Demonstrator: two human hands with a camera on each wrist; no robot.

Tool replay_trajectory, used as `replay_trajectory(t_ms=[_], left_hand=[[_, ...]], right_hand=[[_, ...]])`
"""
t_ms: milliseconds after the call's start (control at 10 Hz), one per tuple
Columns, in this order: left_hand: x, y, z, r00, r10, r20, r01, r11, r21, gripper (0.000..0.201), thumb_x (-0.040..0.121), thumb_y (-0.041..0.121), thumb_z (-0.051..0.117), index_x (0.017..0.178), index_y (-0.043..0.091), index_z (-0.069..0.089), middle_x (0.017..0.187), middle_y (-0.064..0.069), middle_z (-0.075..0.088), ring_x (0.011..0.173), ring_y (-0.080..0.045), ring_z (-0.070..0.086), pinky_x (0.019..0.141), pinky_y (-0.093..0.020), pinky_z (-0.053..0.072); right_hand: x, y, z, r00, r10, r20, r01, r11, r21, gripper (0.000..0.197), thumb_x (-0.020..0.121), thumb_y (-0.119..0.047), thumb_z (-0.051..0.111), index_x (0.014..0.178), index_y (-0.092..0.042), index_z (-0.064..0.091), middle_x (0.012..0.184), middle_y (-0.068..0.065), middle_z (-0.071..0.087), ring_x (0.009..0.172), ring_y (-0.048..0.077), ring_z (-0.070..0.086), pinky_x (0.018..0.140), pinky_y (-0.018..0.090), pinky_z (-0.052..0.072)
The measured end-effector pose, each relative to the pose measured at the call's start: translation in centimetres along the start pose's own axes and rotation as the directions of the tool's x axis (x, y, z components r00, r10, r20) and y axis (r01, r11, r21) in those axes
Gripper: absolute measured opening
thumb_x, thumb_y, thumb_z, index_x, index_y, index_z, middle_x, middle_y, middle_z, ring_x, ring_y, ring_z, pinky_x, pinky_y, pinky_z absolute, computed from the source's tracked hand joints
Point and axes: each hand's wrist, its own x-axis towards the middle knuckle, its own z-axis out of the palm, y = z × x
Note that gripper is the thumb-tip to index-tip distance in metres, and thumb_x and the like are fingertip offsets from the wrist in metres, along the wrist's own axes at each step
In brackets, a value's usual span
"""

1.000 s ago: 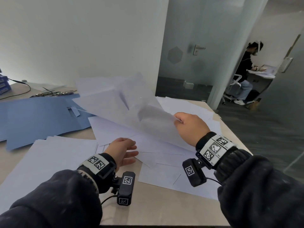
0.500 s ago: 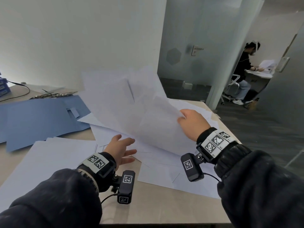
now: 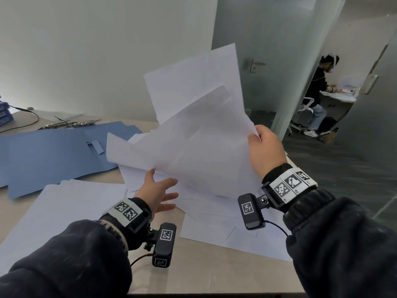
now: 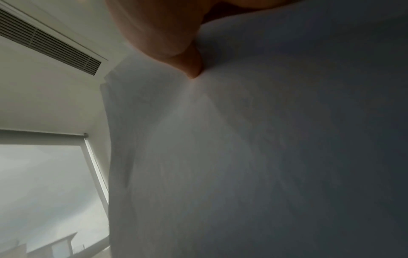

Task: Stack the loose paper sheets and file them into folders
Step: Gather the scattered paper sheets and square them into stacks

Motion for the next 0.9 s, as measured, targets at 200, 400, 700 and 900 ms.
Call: replay_trajectory(t_ms=[200,400,700,900], left_hand=[[-0.2,0.3,0.2,0.999,0.024,-0.023,-0.023,0.999,0.024,0.072,0.088,0.036,0.077,0.147,0.029,0.036,0.125,0.0,0.06,0.1,-0.024,0.073,0.075,-0.042,0.063],[-0.6,1.0,0.4,0.993,0.11,0.039,-0.114,0.985,0.129,0.033,0.093,0.049,0.065,0.109,0.02,0.07,0.106,0.005,0.077,0.102,-0.016,0.071,0.083,-0.038,0.049],[-0.6,0.8,1.5,0.987,0.008,0.163,-0.028,0.992,0.127,0.028,0.095,0.034,0.068,0.118,0.019,0.067,0.116,0.0,0.073,0.092,-0.022,0.077,0.072,-0.035,0.056],[0.3,-1.6,1.0,0.989,-0.108,0.102,0.083,0.97,0.227,0.021,0.094,0.005,0.064,0.111,0.017,0.065,0.107,-0.012,0.075,0.085,-0.028,0.073,0.065,-0.036,0.059]], right_hand=[[1.0,0.5,-0.5,0.975,0.197,-0.105,-0.16,0.945,0.286,0.017,0.097,-0.013,0.049,0.099,-0.022,0.064,0.085,-0.006,0.066,0.076,0.011,0.061,0.065,0.019,0.047],[1.5,2.9,-1.1,0.883,0.458,-0.1,-0.382,0.828,0.411,0.013,0.093,-0.01,0.051,0.094,-0.016,0.063,0.081,0.0,0.062,0.071,0.022,0.056,0.063,0.022,0.046],[2.4,6.1,-2.4,0.765,0.608,0.211,-0.557,0.79,-0.257,0.061,0.092,-0.012,0.067,0.148,-0.008,0.043,0.149,0.014,0.047,0.137,0.031,0.045,0.098,0.035,0.047],[-0.5,9.3,-1.1,0.643,0.704,0.302,-0.586,0.706,-0.397,0.048,0.099,-0.01,0.053,0.144,0.004,0.044,0.15,0.021,0.044,0.137,0.032,0.044,0.058,0.012,0.034]])
